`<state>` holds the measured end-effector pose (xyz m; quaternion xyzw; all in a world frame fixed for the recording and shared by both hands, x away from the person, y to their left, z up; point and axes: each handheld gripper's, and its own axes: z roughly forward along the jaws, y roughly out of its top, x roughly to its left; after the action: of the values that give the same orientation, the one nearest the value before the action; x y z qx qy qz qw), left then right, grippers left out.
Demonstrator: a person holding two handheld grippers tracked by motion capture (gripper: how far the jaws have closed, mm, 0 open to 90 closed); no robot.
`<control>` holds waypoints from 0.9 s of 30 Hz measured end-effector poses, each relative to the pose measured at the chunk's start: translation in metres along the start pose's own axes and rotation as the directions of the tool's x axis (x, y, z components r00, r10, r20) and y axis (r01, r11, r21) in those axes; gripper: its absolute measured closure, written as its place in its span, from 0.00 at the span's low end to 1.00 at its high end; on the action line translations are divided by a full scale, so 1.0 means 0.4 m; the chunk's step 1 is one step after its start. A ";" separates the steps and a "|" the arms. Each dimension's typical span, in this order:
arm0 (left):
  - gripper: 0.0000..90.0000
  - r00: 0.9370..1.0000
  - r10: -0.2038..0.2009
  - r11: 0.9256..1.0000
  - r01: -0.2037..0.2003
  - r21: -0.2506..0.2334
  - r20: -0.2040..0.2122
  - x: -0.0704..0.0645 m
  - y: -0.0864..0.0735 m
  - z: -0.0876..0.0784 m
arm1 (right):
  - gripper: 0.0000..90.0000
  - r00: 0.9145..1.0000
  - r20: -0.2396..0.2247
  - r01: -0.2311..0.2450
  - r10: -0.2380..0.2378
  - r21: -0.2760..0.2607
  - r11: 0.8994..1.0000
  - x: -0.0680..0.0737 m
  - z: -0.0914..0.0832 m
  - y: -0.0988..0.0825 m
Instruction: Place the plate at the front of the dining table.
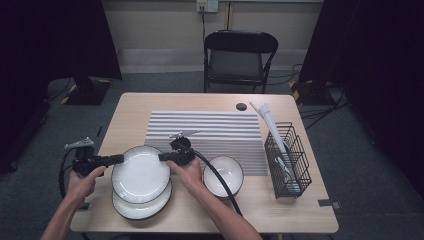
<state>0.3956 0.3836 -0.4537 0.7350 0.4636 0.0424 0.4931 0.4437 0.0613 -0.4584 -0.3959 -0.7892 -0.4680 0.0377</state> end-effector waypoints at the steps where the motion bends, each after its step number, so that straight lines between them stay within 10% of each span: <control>1: 0.86 1.000 0.000 1.000 0.000 0.000 0.000 0.000 0.000 0.000 | 0.95 1.000 0.000 0.000 0.000 0.000 1.000 0.000 0.000 0.000; 15: 0.84 1.000 -0.022 0.999 0.021 0.039 0.014 -0.007 -0.065 -0.025 | 0.96 1.000 0.019 0.011 -0.011 -0.013 1.000 0.006 -0.005 0.000; 27: 0.93 0.999 -0.008 1.000 0.008 0.002 -0.043 0.002 0.003 -0.016 | 0.97 0.996 0.073 0.054 -0.051 -0.046 0.997 0.016 -0.017 0.029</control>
<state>0.3934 0.3882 -0.4500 0.7328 0.4769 0.0557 0.4822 0.4448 0.0629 -0.4437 -0.3923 -0.7888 -0.4730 -0.0125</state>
